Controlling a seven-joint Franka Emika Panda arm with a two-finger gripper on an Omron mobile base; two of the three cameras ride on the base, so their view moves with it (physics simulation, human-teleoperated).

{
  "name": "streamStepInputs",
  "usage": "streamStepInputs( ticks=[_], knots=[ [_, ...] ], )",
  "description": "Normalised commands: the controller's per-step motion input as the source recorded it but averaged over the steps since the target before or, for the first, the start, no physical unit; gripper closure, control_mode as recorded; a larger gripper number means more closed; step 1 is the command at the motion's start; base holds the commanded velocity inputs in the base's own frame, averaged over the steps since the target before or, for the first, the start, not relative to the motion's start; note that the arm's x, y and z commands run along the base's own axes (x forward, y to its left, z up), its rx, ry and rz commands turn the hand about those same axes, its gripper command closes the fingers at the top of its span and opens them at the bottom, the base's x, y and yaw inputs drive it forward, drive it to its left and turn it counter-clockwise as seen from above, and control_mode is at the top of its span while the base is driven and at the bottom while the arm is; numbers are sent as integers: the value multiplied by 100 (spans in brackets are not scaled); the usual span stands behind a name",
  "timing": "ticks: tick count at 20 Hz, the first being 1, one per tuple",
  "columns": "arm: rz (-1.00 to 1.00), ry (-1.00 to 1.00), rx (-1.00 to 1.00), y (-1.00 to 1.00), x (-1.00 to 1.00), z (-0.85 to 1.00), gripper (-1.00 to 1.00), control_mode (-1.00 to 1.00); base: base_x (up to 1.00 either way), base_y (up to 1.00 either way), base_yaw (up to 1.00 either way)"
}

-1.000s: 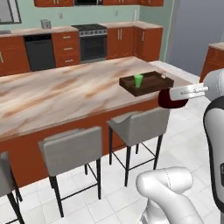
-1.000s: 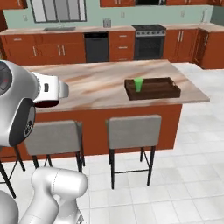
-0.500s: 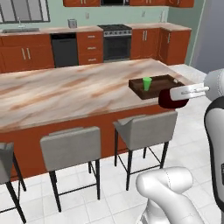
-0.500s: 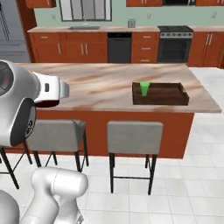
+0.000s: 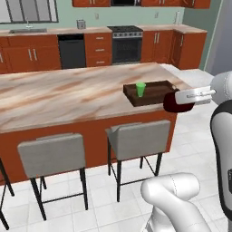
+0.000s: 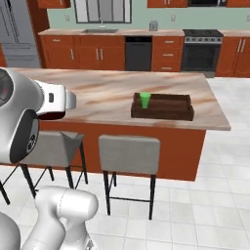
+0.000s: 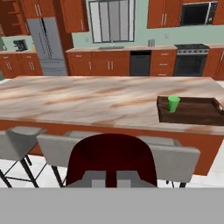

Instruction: There is a tray on the dining counter. Grab the cup, mug, and pitcher and place them on the tray. The pitcher may be placed next to the tray if it cannot fit the tray.

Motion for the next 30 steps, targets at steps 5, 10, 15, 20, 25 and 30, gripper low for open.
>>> streamStepInputs(
  ticks=[5,10,15,20,25,30],
  knots=[
    [0,0,0,0,0,0,100,100,19,-71,0],
    [0,0,0,0,0,0,100,100,30,-62,0],
    [0,0,0,0,0,0,100,100,36,-61,0],
    [0,0,0,0,0,0,100,100,44,-61,0],
    [0,0,0,0,0,0,100,100,53,-56,0],
    [0,0,0,0,0,0,100,100,44,-15,0]
  ],
)
